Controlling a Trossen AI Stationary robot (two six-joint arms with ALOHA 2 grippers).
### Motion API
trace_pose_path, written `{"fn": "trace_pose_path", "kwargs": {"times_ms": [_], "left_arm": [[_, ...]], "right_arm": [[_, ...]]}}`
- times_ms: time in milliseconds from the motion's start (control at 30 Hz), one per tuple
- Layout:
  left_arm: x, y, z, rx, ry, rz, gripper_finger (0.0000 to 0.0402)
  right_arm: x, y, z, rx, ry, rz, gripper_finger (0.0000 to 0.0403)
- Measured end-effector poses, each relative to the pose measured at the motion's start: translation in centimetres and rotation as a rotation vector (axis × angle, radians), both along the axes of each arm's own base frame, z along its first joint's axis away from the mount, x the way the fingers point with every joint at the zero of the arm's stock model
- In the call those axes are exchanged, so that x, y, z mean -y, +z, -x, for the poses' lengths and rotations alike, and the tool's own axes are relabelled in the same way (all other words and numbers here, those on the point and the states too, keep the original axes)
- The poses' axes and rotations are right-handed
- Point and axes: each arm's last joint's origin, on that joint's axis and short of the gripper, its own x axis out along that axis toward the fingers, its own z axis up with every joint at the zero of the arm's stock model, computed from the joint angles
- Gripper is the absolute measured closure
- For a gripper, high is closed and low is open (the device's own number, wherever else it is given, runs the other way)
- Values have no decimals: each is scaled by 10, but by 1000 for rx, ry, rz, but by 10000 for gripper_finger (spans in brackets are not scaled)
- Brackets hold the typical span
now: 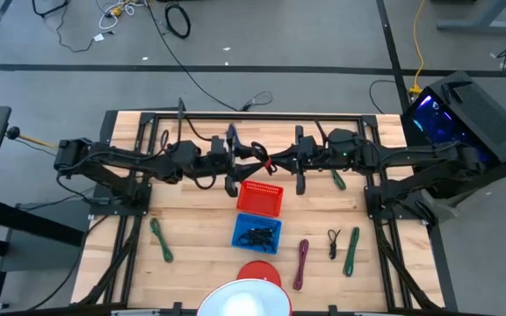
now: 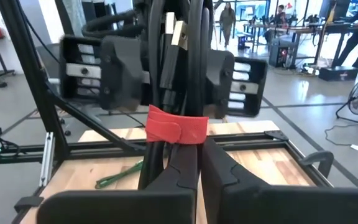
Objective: Pick & Place USB Port
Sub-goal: Put the small black USB cable into the blue bin
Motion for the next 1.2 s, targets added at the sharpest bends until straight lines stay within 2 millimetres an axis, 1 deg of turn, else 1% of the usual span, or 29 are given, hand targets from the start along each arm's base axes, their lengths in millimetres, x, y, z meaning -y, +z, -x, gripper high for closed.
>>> {"fn": "trace_pose_path", "kwargs": {"times_ms": [200, 367, 433, 467, 567, 600, 800, 933, 1067, 1200], "left_arm": [[1, 2, 0, 16, -1, -4, 211], [1, 2, 1, 19, 5, -13, 229], [1, 2, 1, 19, 11, -12, 253], [1, 2, 1, 18, 16, -18, 273], [0, 1, 1, 10, 38, -31, 349], [0, 1, 1, 10, 47, -31, 354], [0, -1, 0, -12, 63, -13, 354], [5, -3, 2, -68, 62, 7, 354], [17, -2, 10, -152, 76, 13, 354], [38, -6, 16, -229, 30, 44, 354]], "right_arm": [[1, 0, -1, 6, -5, -5, 403], [0, -4, -5, -8, 0, -6, 403], [0, -6, -7, -12, 0, -6, 403], [0, -6, -7, -10, 0, -6, 403], [0, -8, -9, -16, -1, -9, 403], [0, -8, -9, -16, 2, -9, 403], [3, -8, -8, -30, -9, 7, 399], [8, -9, 0, -82, -18, 22, 373], [20, -7, 18, -164, -68, 43, 343], [30, -1, 40, -221, -117, 42, 321]]}}
